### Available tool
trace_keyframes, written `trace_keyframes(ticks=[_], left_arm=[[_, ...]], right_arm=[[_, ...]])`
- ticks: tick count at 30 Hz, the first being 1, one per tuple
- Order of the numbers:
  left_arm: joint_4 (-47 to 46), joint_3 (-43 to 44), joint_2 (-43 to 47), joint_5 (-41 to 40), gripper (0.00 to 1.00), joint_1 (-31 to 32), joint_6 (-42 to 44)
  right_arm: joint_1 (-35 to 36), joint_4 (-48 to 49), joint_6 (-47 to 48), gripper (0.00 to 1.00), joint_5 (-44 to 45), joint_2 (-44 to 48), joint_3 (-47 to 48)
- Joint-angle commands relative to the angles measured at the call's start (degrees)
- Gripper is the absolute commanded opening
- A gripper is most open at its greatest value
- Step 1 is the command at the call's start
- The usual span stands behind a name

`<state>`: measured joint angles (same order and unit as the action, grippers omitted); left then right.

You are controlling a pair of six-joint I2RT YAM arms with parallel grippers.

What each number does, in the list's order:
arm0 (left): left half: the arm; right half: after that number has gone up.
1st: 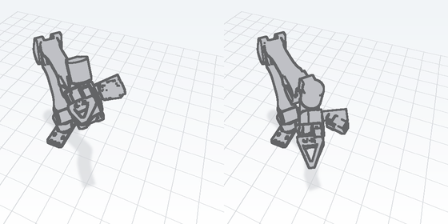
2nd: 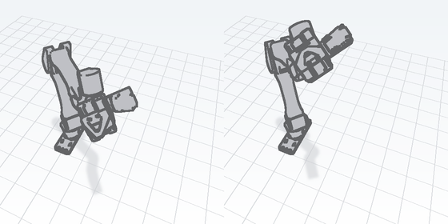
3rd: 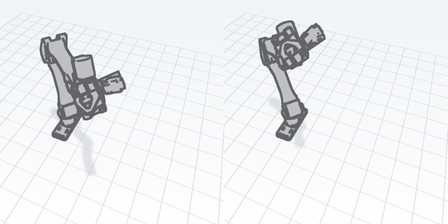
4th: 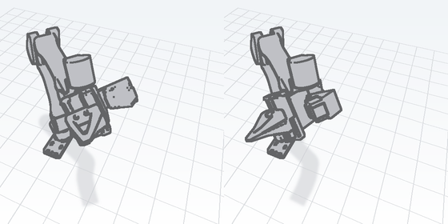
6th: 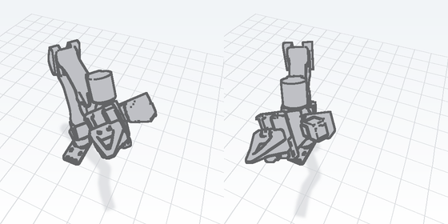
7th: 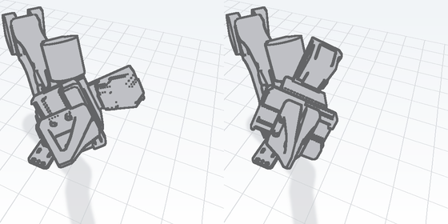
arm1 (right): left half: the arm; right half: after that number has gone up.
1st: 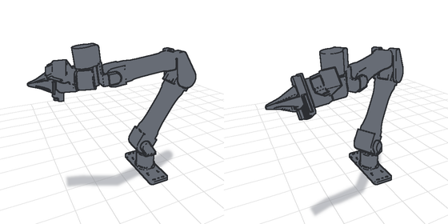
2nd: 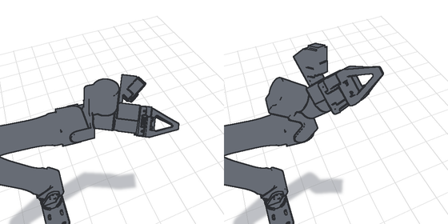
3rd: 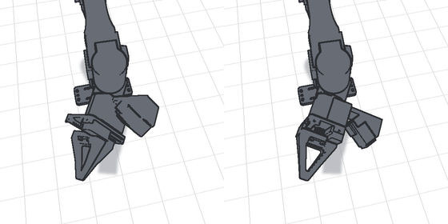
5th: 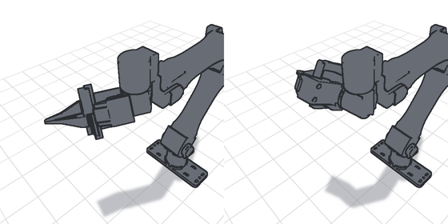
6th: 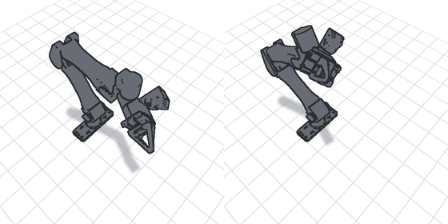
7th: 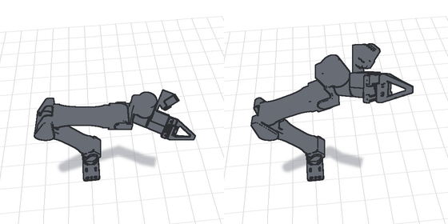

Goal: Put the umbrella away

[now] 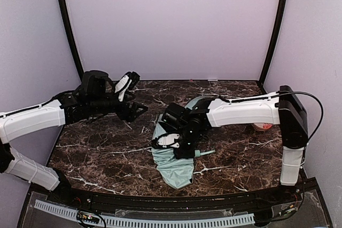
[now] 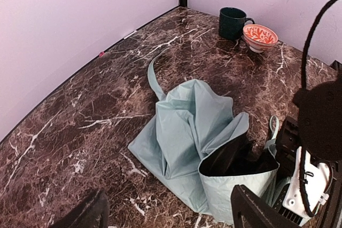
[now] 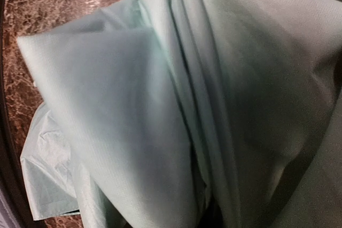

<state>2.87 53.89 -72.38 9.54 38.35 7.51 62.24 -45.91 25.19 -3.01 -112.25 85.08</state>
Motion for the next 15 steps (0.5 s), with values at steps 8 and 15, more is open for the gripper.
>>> trace_keyframes(ticks=[8,15], left_arm=[[-6.1,-5.1,4.8,6.3,0.79,4.0,7.7],[-2.0,-1.8,-0.4,4.5,0.79,4.1,5.1]], right_arm=[[-4.0,3.6,-6.0,0.52,-17.6,4.9,-1.6],[-6.1,9.4,-7.6,0.60,-25.3,16.5,-5.1]])
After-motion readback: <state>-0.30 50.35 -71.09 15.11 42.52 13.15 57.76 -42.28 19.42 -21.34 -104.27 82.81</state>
